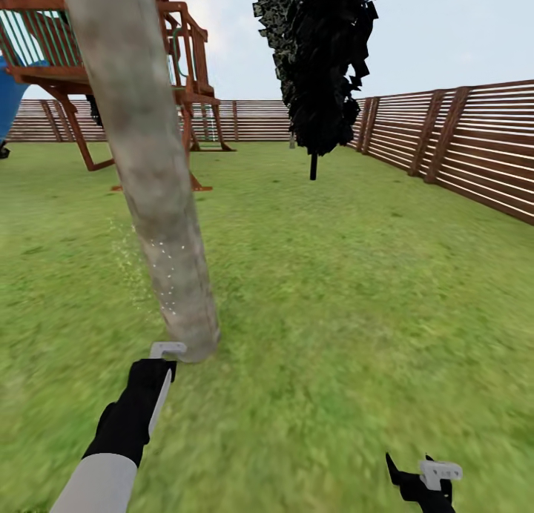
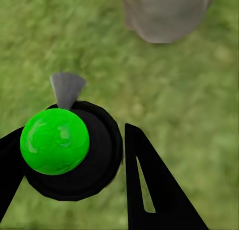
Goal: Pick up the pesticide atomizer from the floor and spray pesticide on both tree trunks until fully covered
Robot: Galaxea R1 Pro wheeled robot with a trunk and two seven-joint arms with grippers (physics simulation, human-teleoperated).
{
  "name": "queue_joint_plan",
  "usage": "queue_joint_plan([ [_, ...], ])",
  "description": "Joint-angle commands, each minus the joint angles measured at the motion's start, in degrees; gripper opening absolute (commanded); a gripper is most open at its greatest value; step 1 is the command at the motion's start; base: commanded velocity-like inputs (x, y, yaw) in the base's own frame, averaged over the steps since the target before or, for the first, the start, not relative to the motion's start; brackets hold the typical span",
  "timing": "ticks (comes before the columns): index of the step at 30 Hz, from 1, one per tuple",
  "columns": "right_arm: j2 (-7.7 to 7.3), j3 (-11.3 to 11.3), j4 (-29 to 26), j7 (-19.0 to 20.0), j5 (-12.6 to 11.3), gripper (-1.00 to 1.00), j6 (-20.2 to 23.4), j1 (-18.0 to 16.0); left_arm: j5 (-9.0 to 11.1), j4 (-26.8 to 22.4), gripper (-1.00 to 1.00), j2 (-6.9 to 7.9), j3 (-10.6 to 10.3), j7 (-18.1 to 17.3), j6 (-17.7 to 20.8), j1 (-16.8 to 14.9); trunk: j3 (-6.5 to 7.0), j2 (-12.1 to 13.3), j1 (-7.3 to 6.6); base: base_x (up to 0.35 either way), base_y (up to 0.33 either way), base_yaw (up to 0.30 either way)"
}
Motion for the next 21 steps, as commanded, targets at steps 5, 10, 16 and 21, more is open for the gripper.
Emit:
queue_joint_plan([
  [5,0.00,-0.5,0.0,0.5,0.1,1.00,-0.2,0.0,-0.3,0.0,-1.00,-0.20,-0.1,0.0,0.2,0.0,-0.05,0.0,0.01,0.152,-0.240,0.277],
  [10,0.00,-0.5,0.0,0.5,0.1,1.00,-0.2,-0.1,-0.2,0.0,-1.00,-0.31,-0.1,0.0,0.2,0.0,-0.05,0.0,0.01,0.009,-0.270,0.277],
  [16,0.00,-0.5,0.1,0.5,0.1,1.00,-0.2,0.0,-0.1,0.0,-1.00,-0.31,-0.2,0.1,0.2,0.0,-0.05,0.0,0.01,0.000,-0.272,0.277],
  [21,0.00,-0.5,0.1,0.5,0.1,1.00,-0.2,0.0,-0.1,-0.1,-1.00,-0.31,-0.2,0.1,0.2,0.0,-0.05,0.0,0.01,0.000,-0.272,0.277],
])
